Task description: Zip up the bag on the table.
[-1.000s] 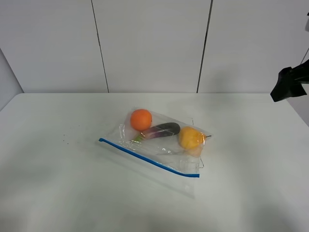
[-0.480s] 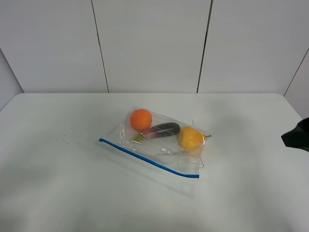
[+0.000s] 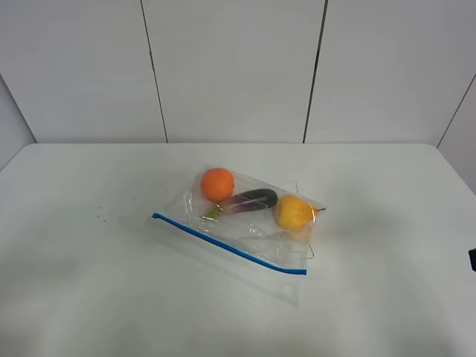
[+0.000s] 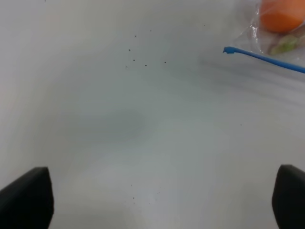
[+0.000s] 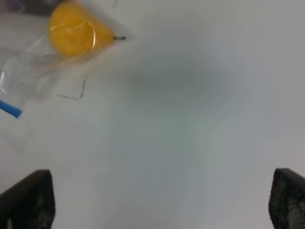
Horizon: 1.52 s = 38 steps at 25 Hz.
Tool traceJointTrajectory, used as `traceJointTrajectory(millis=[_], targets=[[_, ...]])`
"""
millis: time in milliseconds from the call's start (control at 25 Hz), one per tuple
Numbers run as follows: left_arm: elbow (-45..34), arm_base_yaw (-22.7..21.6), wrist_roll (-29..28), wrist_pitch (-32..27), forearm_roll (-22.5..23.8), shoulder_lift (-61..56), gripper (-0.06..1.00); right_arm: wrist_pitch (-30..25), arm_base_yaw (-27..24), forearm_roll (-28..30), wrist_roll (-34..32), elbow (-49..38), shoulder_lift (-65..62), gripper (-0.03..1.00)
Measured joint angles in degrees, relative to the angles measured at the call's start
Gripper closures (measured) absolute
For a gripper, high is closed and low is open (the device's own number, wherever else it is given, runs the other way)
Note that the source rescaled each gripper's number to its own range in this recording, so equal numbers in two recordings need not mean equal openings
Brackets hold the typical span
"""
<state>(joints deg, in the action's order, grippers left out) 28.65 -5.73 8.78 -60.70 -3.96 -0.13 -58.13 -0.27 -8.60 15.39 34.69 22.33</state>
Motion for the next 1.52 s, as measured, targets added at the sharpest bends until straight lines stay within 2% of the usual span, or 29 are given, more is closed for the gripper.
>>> traceJointTrajectory(millis=[280,600,760,1000,1520], targets=[[0.0,0.0,0.0,0.0,0.0,0.0,-0.05,-0.05,0.0,0.82,-2.9,0.0,-12.42,-0.03],[0.0,0.0,0.0,0.0,0.0,0.0,-0.05,-0.32,0.0,6.83,-9.38,-0.18,-22.16,-0.03],[0.0,0.0,0.0,0.0,0.0,0.0,-0.05,-1.43,0.0,8.94,-11.62,-0.77,-22.56,-0.03],[0.0,0.0,0.0,0.0,0.0,0.0,-0.05,-1.38,0.0,8.6,-12.3,-6.01,-22.56,-0.03],[0.0,0.0,0.0,0.0,0.0,0.0,-0.05,-0.93,0.0,8.98,-14.0,-6.25,-22.56,-0.03]])
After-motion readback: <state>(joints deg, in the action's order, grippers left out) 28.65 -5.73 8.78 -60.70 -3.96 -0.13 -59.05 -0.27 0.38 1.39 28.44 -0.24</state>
